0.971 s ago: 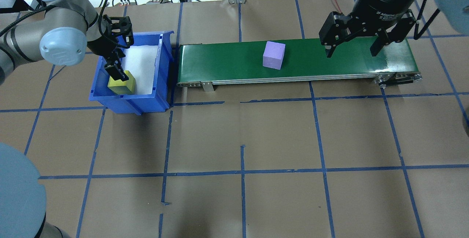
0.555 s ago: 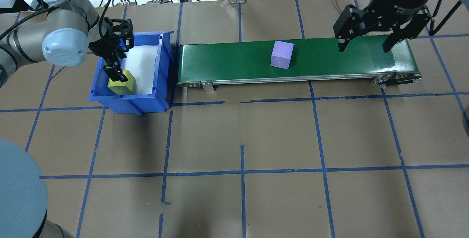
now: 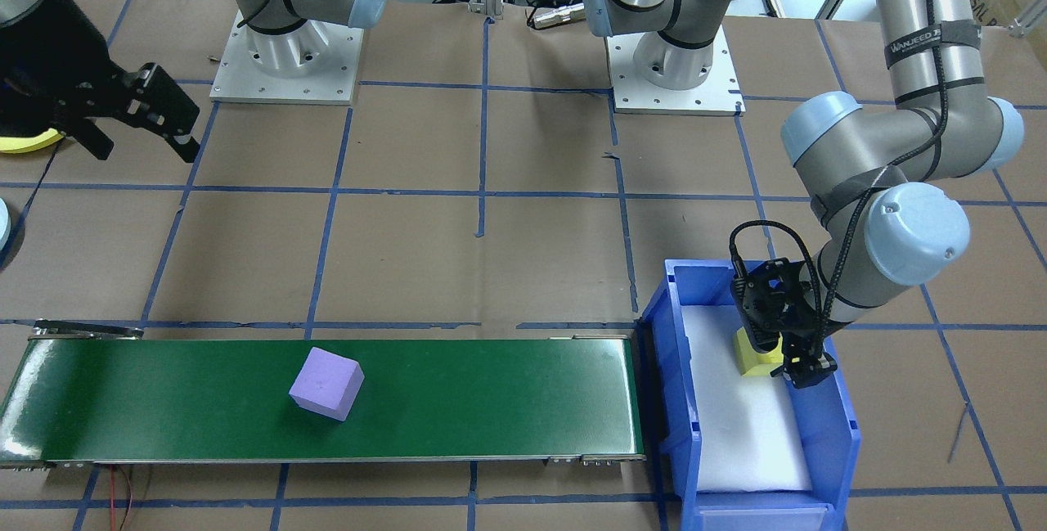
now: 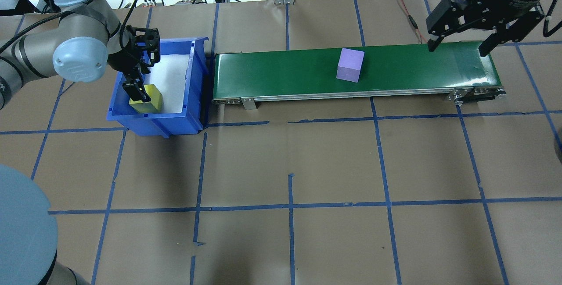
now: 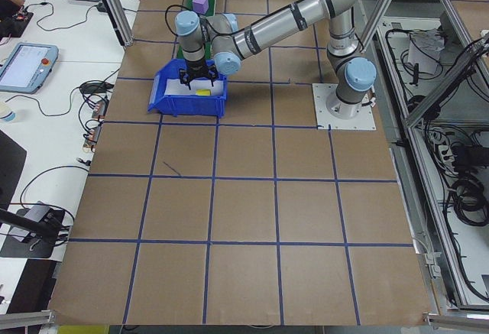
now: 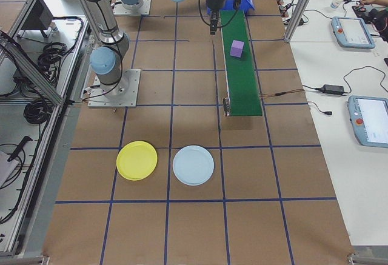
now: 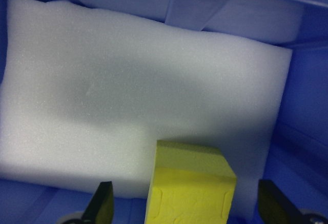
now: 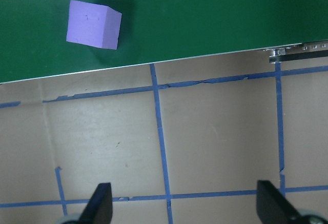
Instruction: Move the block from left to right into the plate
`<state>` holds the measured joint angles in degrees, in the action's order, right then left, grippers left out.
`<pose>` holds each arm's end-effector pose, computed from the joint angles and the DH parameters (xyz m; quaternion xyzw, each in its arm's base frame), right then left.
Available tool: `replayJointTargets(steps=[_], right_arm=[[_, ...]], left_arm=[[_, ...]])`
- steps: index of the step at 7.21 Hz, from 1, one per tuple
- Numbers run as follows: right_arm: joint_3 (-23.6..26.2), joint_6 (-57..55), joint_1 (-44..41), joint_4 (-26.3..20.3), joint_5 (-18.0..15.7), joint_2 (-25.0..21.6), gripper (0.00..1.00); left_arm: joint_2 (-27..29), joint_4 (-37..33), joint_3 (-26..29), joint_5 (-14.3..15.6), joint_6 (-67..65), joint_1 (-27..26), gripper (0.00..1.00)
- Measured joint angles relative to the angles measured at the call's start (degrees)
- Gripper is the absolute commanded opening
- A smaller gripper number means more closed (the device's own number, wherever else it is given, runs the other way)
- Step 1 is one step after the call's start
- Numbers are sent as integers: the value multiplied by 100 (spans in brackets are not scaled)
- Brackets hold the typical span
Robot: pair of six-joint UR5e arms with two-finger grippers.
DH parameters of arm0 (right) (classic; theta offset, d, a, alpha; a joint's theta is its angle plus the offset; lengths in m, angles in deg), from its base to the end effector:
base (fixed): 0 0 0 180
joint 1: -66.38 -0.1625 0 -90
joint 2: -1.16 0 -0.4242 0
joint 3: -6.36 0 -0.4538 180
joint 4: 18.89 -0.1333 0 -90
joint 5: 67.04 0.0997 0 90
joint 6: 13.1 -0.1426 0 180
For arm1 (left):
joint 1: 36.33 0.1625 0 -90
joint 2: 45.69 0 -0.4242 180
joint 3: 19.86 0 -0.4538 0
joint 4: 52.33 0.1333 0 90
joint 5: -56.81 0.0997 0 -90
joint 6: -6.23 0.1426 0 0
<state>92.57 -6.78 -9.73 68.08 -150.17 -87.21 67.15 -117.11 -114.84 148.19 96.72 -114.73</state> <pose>0.0108 -0.5827 0.4606 0.0663 0.9960 -0.0031 0.0603 0.0053 -0.6718 0.1947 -0.6353 -0.7718 -0.0236 0.0101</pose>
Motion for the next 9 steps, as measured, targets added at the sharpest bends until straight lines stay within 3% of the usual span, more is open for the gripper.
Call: replayJointTargets(steps=[4,7,9], right_arm=[[-264,494,826,1057,283,1088,100],[-198,671,1209,1478,903,1703,100],[-95,884,1265,1614,1049,1823,100]], left_arm=[[100,65,-71,11,1,2,100],[129,102,-46,6,3,18,99],[160,99,-57,9,2,39,100]])
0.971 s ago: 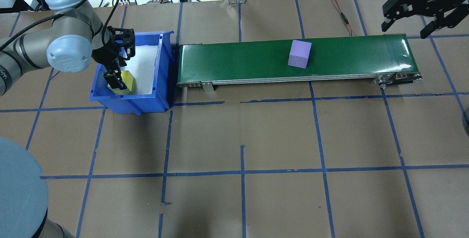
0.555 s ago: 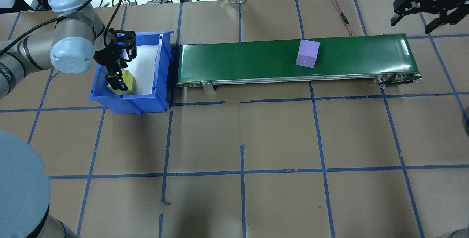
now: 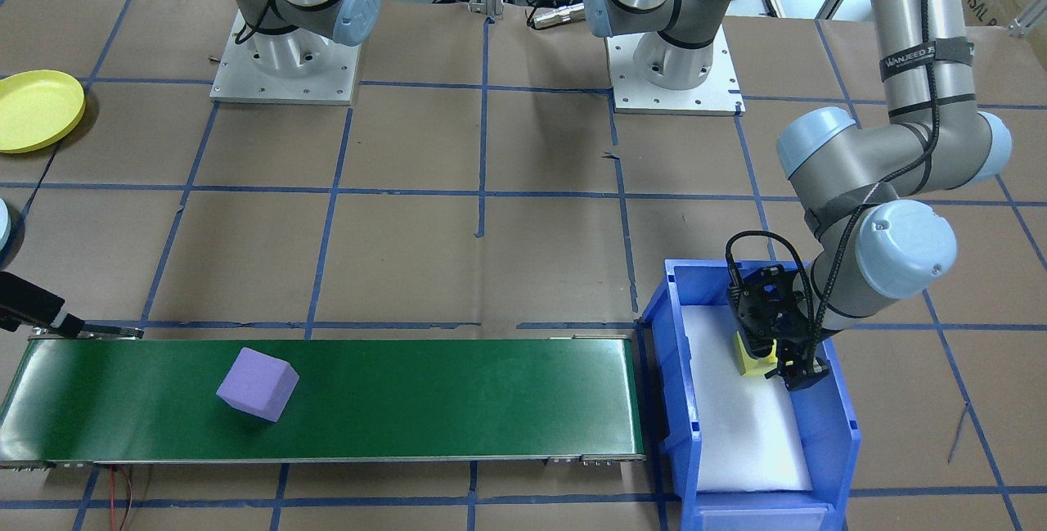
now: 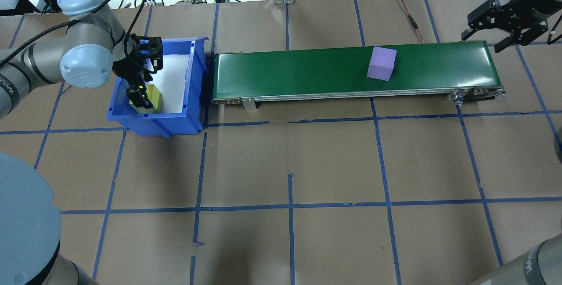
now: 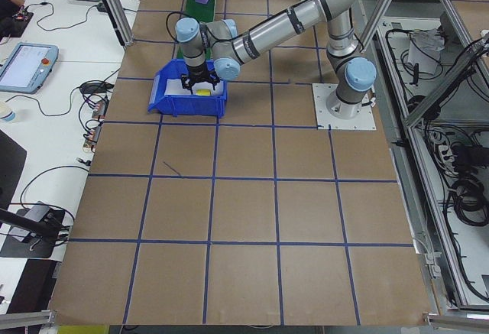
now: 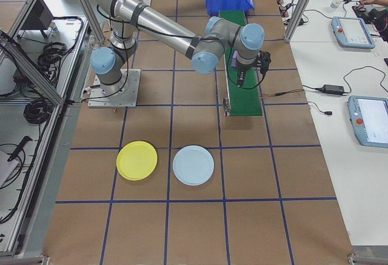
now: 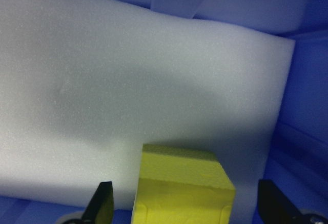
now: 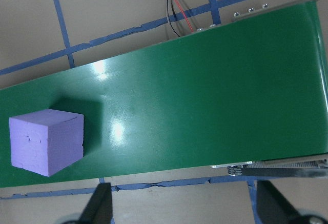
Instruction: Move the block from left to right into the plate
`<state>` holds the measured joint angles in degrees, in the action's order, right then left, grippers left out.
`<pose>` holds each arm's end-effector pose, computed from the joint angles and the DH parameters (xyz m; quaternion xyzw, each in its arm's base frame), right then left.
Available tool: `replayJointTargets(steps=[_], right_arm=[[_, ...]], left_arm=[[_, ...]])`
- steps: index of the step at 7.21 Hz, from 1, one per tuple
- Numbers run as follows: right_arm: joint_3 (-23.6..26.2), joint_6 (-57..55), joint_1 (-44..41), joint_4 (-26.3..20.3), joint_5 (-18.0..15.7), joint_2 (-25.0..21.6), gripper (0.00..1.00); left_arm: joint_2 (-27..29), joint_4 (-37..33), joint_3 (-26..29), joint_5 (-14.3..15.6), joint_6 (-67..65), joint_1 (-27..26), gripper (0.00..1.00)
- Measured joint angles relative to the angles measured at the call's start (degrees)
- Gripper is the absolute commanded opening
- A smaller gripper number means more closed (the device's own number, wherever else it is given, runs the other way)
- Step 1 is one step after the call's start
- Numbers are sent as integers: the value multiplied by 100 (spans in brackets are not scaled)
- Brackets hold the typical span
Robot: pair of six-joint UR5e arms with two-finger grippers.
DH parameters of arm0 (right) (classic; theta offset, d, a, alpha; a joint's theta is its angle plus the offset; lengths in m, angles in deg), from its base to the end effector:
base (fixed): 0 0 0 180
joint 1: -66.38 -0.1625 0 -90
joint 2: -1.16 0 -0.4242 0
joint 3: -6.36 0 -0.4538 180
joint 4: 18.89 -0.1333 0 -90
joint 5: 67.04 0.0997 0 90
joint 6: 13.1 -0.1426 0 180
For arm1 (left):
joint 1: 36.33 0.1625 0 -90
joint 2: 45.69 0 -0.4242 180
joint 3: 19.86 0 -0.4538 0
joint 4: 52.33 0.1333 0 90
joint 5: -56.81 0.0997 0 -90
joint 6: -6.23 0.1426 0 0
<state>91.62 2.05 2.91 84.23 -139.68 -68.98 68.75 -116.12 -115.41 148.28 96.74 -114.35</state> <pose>-0.1451 -0.6843 0.3036 0.1006 0.9833 -0.0376 0.1472 0.0099 -0.6712 0.1730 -0.6328 -0.7735 -0.0306 0.0177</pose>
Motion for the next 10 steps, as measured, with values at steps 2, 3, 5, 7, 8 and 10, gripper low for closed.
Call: replayJointTargets(steps=[2,3,5,7,8,10], right_arm=[[115,135,70,403,184,45,100],[161,165,134,465,402,56,100],[202,203,240,507,798,75,100],[57,167,269,534,753,203,100],[-77,147,271,547,741,322,100],[-89,46,273,551,724,410,100]], left_arm=[[25,-1,-12,-3,1,66,100],[30,-1,-18,-5,4,88,100],[58,1,-45,-8,-8,99,99],[68,13,-97,-21,-25,101,90],[72,13,-107,-30,-30,102,67],[77,9,-111,-24,-52,102,37]])
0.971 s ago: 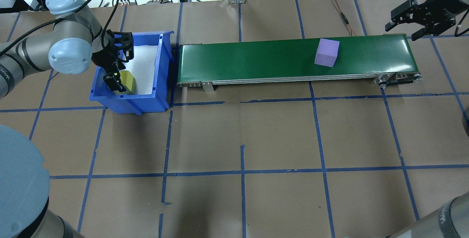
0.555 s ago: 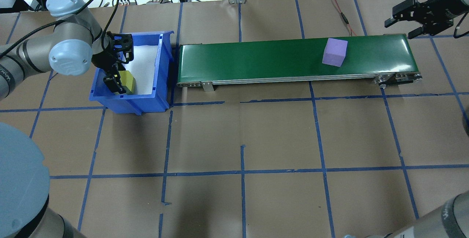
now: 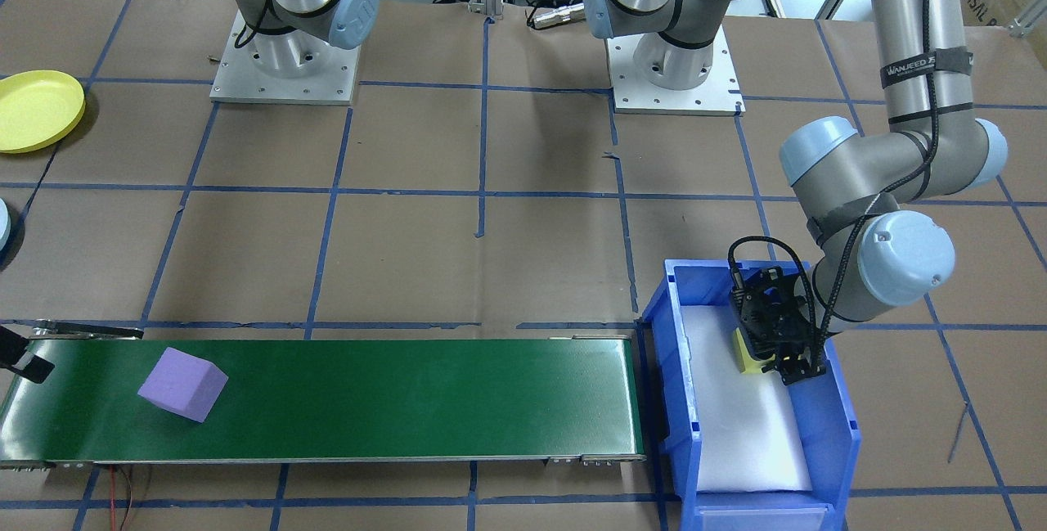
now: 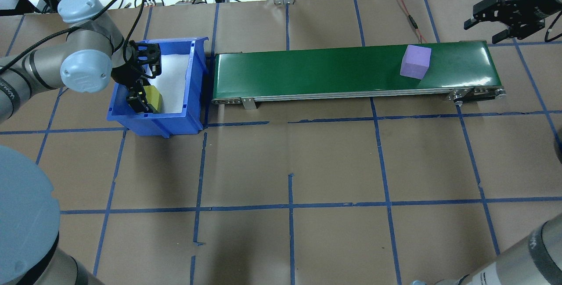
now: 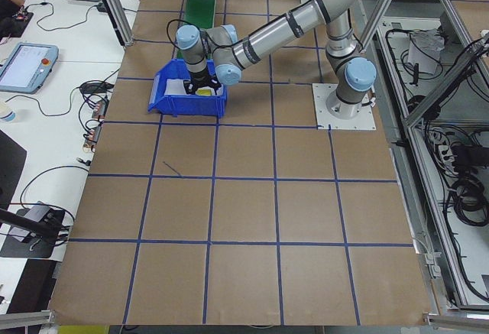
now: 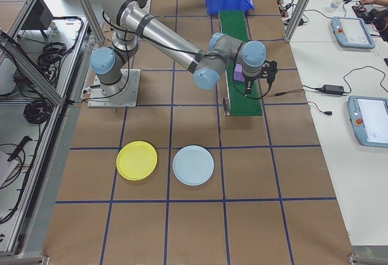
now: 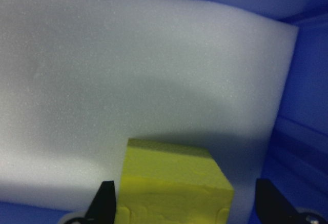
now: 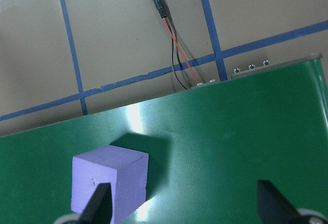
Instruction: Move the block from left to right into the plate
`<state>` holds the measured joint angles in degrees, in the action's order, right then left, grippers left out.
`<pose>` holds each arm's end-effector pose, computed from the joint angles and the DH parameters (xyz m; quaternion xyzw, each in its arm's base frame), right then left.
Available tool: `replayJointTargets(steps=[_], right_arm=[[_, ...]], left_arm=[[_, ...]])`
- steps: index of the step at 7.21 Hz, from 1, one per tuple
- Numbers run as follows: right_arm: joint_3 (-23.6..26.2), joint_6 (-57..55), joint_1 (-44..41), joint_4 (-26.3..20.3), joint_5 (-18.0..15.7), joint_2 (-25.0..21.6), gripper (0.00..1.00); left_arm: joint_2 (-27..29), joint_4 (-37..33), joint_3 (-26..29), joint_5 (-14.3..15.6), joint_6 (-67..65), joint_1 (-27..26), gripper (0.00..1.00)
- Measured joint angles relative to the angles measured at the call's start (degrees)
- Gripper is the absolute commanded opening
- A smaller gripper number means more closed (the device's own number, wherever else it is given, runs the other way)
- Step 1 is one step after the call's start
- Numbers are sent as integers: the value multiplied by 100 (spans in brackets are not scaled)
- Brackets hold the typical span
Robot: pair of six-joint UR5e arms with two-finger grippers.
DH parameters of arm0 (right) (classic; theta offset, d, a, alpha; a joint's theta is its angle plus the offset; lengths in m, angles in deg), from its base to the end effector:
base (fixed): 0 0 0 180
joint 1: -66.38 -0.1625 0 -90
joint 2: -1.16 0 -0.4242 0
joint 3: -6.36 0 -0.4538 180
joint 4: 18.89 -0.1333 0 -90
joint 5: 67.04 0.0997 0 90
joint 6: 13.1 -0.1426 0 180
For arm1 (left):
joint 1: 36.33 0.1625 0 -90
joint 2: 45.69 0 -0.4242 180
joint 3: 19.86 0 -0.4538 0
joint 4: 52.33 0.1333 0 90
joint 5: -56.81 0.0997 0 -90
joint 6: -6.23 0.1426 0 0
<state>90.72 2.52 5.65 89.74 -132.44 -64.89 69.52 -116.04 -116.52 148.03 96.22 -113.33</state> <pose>-0.1759 -0.7078 0.2785 0.1155 0.9702 -0.0839 0.1959 0.0196 -0.6640 0.1551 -0.6221 -0.7814 -0.0386 0.0315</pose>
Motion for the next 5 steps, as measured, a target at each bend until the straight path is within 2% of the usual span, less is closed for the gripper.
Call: replayJointTargets(steps=[3,5], right_arm=[[128,-68,0,6,-45,26,100],[153,-159,-1,43,-32,43,100]], left_arm=[[-134,-1,145,3,-146,-1,36],[-509,-67,275,-12,-350,-95,36]])
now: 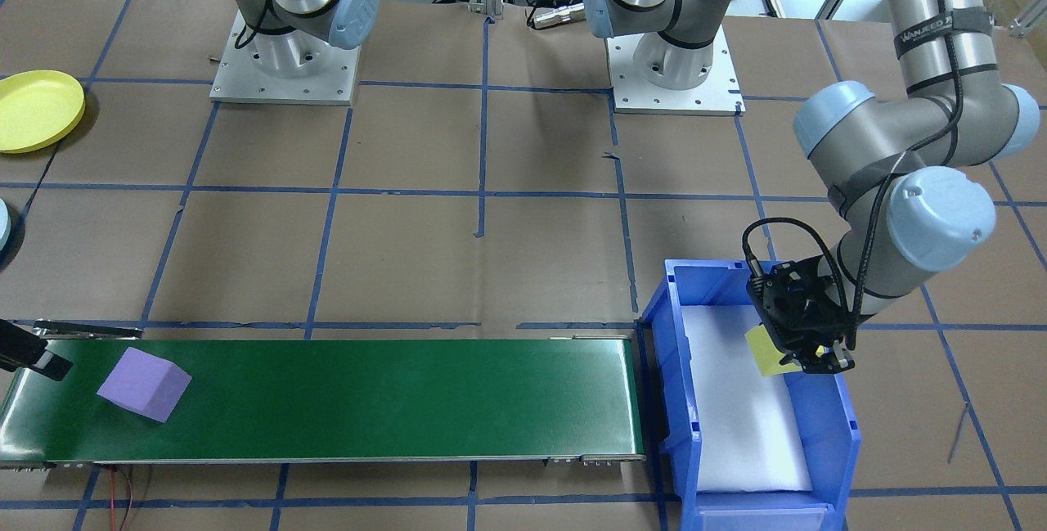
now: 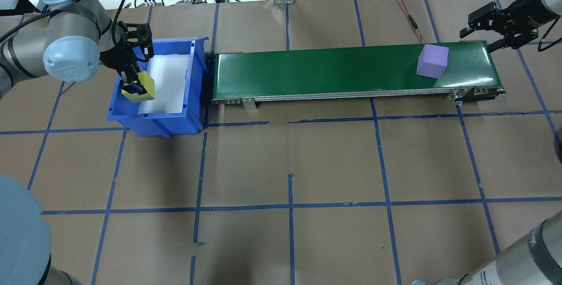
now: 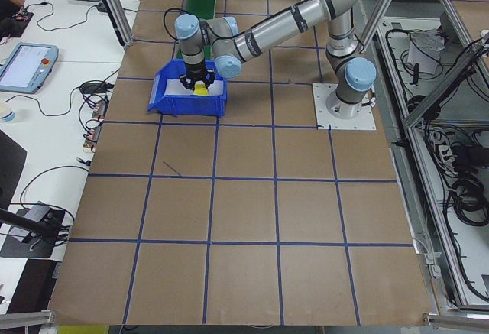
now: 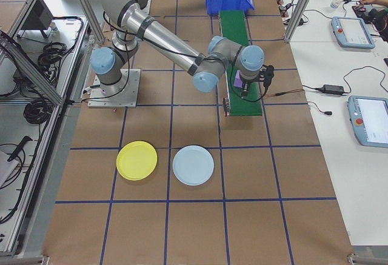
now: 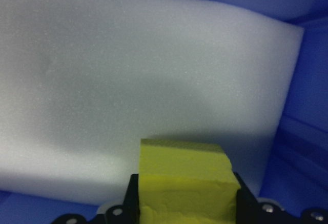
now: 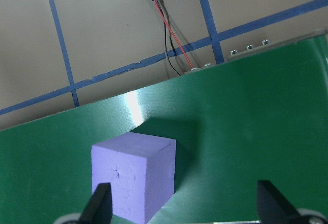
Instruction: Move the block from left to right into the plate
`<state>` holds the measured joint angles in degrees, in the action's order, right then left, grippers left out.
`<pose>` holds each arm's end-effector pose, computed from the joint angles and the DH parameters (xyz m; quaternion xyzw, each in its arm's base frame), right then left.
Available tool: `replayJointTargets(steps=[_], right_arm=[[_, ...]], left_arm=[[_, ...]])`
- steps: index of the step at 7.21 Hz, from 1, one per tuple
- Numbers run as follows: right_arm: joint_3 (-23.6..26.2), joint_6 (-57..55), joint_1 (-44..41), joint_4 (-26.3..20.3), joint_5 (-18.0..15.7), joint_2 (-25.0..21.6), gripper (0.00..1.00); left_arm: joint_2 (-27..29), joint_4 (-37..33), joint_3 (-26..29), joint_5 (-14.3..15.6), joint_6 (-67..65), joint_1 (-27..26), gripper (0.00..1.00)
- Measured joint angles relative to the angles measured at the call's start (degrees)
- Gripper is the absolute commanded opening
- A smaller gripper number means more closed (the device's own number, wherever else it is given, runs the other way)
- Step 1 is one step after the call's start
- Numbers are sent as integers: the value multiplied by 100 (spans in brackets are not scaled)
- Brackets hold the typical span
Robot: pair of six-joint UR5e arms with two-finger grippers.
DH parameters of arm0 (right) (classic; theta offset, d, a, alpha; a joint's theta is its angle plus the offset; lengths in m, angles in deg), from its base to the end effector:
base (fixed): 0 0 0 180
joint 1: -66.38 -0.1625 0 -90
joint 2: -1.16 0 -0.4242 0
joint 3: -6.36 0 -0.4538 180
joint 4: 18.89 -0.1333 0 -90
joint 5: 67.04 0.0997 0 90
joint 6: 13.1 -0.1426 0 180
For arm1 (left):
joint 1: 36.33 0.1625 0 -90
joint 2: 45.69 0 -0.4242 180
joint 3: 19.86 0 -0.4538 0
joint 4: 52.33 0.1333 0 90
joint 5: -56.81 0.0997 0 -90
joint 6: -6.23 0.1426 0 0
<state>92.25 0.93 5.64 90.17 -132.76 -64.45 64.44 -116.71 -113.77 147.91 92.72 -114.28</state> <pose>-0.1736 -0.7025 0.2595 0.1318 0.9687 -0.0679 0.1993 0.0109 -0.6766 0.2362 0.6047 0.7963 -0.0017 0.0167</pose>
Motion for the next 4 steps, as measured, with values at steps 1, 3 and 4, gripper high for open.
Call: replayJointTargets(steps=[1,3,4], right_arm=[[3,-75,-4,134,5,18,100],[14,-111,-7,408,0,109,100],[19,-112,-8,456,-4,156,100]], left_arm=[[-261,-30,63,-11,-148,-184,36],[-670,-60,243,-18,-888,-971,37],[-731,-66,355,-55,-1392,-1397,37]])
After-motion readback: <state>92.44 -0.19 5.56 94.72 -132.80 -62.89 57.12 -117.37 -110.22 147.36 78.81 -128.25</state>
